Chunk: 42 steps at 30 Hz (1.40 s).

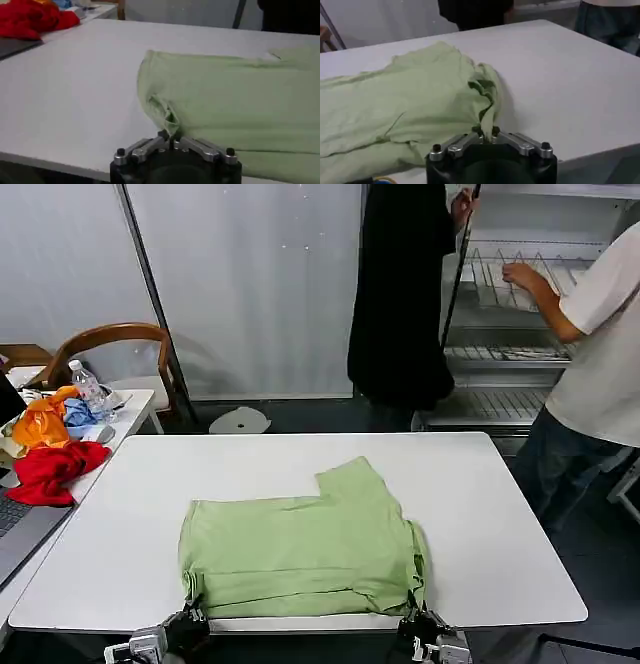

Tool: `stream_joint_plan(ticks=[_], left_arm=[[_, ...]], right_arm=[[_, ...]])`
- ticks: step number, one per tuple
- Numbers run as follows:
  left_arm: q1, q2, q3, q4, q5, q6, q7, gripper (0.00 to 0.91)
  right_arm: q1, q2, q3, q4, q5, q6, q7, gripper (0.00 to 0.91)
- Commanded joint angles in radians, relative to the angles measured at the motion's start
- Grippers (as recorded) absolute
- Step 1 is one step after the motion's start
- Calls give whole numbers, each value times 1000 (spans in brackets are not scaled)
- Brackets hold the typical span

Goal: Fold and organize the clothes.

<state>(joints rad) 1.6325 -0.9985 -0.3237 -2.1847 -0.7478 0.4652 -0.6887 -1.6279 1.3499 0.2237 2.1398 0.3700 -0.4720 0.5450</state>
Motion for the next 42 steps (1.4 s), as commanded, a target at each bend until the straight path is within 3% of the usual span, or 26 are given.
stream_joint_plan(ticks=[1,6,7,8,9,42], left_arm=[[8,-1,-1,-5,0,5,-4,10],[15,-3,-3,-3,5,2,-3,10],[15,-4,-4,-1,5,2,-3,554],[14,-4,-5,1,7,2,-3,907],[13,-4,-5,3,8,1,-2,907],[-16,-7,-16,14,20,-6,9,907]], right_arm=[[-12,0,-4,-2,-1,3,0,0],[-13,-2,-6,-3,-6,9,1,0],[-13,-2,-6,-4,-9,8,2,0],[-12,-2,-7,-3,-8,5,4,0],[-11,-3,-7,-3,-8,3,6,907],[33,-13,-1,53,-31,-41,15,907]])
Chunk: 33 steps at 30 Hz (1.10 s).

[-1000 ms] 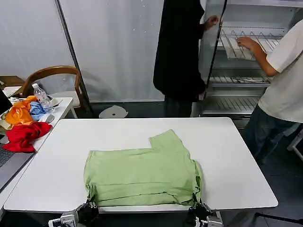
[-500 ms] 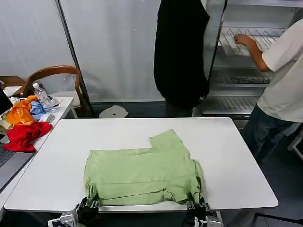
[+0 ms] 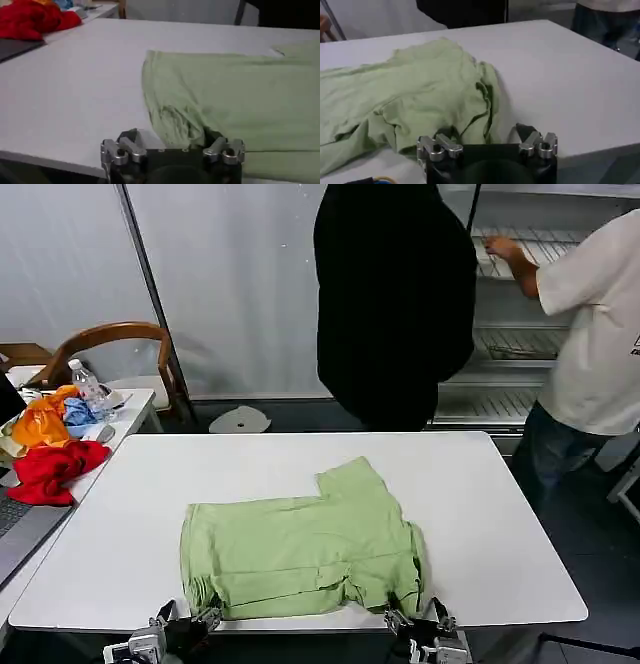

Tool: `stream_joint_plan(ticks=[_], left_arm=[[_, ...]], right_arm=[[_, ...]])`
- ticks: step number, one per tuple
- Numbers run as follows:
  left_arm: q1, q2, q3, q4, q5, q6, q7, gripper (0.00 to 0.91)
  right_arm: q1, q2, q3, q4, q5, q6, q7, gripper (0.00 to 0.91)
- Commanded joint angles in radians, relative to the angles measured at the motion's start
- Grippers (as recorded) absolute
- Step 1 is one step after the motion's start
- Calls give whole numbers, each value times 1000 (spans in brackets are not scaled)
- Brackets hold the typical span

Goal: Fold and organize the clothes.

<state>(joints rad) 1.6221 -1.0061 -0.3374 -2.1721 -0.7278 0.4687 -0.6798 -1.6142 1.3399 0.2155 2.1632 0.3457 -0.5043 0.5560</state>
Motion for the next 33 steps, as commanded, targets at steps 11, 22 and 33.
stream_joint_plan(ticks=[11,22,33], left_arm=[[-49,10,-75,-83,-36,2,-4,907],[-84,29,-105,-93,-59,9,-4,907],[-263,49,-62,45,-179,100,20,907]], right_arm=[[95,-7,6,213,-49,-63,21,907],[156,-51,72,200,6,-74,21,907],[385,-123,122,-92,178,-75,-61,907]])
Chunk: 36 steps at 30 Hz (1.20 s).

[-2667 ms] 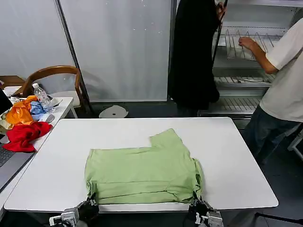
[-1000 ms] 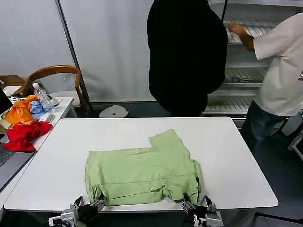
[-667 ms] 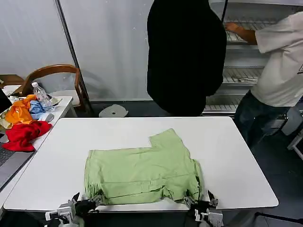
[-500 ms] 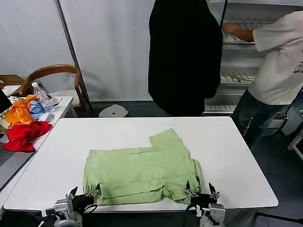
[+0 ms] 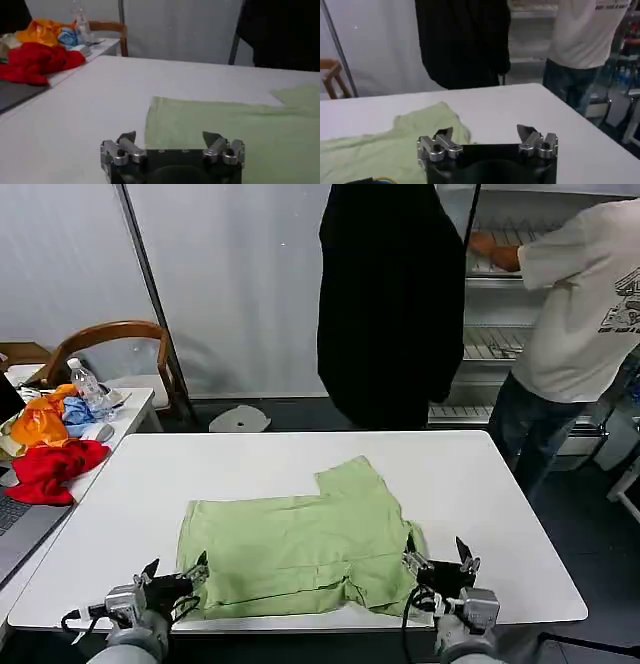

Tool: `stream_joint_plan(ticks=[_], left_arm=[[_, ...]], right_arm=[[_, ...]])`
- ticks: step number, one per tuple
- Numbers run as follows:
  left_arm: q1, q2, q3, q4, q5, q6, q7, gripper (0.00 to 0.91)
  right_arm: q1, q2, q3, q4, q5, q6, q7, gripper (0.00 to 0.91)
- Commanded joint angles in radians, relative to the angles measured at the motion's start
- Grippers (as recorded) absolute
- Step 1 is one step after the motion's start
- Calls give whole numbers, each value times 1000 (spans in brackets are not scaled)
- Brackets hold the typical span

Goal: Fold and organize the clothes.

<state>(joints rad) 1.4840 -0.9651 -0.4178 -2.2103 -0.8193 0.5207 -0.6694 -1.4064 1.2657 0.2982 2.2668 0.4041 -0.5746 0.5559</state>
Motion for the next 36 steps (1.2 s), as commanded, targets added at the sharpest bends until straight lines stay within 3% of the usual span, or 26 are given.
stream_joint_plan(ticks=[1,8,19,36], left_arm=[[-147,5,27,101,-86,54,9,907],[-256,-6,52,203,-83,56,31,907],[-302,-23,69,269,-81,56,50,907],[-350,-46,77,304,-75,56,63,907]], right_arm=[[195,-55,36,-220,115,-5,-67,907],[317,-85,1,-385,132,-7,-137,907],[460,-79,-64,-538,136,-7,-217,907],[649,-81,-198,-729,198,-6,-290,907]])
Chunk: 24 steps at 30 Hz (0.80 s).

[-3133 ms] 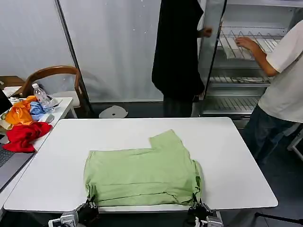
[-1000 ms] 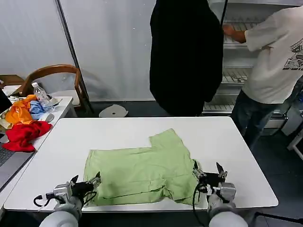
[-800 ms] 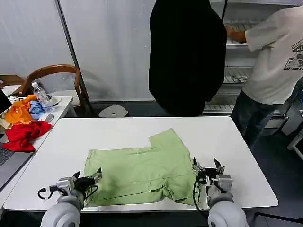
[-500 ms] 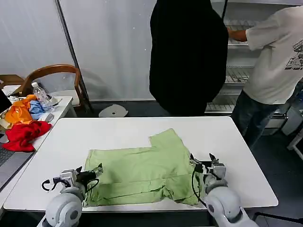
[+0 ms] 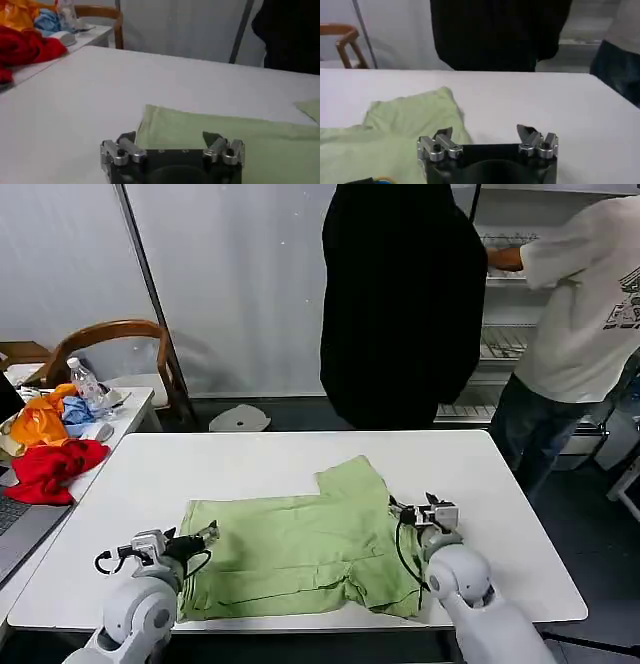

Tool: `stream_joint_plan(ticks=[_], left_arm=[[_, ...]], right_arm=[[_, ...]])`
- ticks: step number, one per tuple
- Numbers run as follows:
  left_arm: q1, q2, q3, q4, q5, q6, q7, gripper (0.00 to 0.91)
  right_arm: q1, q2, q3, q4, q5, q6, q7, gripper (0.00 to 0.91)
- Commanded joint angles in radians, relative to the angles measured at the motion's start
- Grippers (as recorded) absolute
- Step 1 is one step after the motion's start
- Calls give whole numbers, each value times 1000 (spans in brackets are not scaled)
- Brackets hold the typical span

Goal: Fold and organize the clothes.

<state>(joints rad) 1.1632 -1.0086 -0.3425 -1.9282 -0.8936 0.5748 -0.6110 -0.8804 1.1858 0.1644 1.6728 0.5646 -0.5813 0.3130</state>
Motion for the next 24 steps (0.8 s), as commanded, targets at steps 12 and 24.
stream_joint_plan(ticks=[12,24], left_arm=[[-29,-3,-3,22,1,2,8,907],[-42,-9,-1,30,4,2,9,907]], right_arm=[[247,14,-156,-264,97,1,-70,907],[374,38,-204,-379,110,2,-81,907]])
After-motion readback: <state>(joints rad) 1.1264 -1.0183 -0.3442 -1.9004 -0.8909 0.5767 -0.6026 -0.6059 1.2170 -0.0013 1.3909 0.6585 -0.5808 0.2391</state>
